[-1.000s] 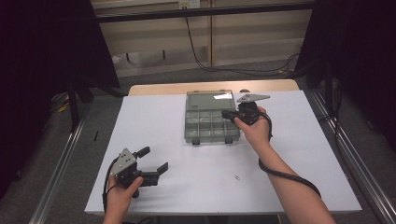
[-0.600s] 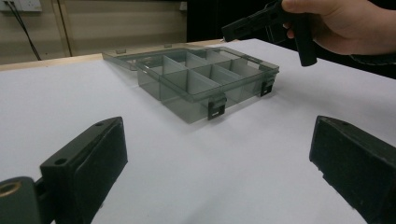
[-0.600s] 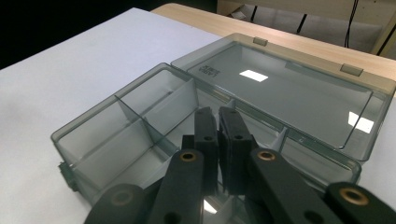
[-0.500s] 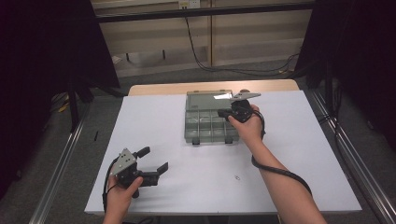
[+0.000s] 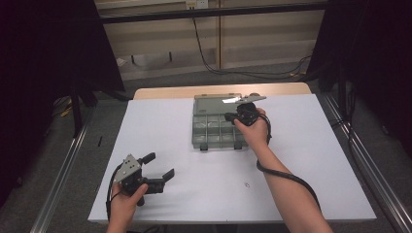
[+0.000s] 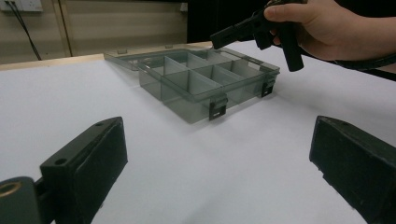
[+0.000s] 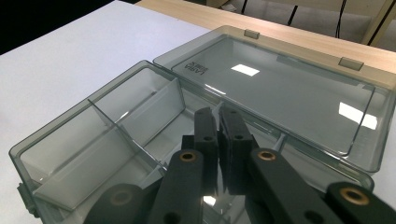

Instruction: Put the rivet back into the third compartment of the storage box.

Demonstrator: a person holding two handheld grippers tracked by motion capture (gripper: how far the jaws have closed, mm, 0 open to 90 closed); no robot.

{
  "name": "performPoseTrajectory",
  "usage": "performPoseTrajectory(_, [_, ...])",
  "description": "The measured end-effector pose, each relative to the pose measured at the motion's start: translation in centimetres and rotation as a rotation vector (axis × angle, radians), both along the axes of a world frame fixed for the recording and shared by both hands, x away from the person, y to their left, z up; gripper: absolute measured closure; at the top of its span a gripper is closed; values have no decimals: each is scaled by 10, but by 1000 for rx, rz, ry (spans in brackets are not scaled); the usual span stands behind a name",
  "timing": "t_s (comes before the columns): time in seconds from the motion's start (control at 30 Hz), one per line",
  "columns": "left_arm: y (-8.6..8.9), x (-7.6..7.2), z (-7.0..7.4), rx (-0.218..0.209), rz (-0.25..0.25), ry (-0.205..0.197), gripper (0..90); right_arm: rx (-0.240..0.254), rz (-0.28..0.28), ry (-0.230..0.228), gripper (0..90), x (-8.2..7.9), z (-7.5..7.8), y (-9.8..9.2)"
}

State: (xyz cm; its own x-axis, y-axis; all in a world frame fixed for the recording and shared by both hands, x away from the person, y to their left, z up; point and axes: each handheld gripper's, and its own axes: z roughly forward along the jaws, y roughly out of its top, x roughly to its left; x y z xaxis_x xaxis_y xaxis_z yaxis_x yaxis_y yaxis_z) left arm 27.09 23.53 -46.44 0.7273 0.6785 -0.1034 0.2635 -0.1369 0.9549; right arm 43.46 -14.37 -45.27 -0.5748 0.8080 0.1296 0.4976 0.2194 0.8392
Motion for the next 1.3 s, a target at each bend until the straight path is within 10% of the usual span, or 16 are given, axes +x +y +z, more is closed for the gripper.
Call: performPoseTrajectory(1.3, [-4,1,-1,12,-11,1,41,95,110,-50,544,-59,9,-25])
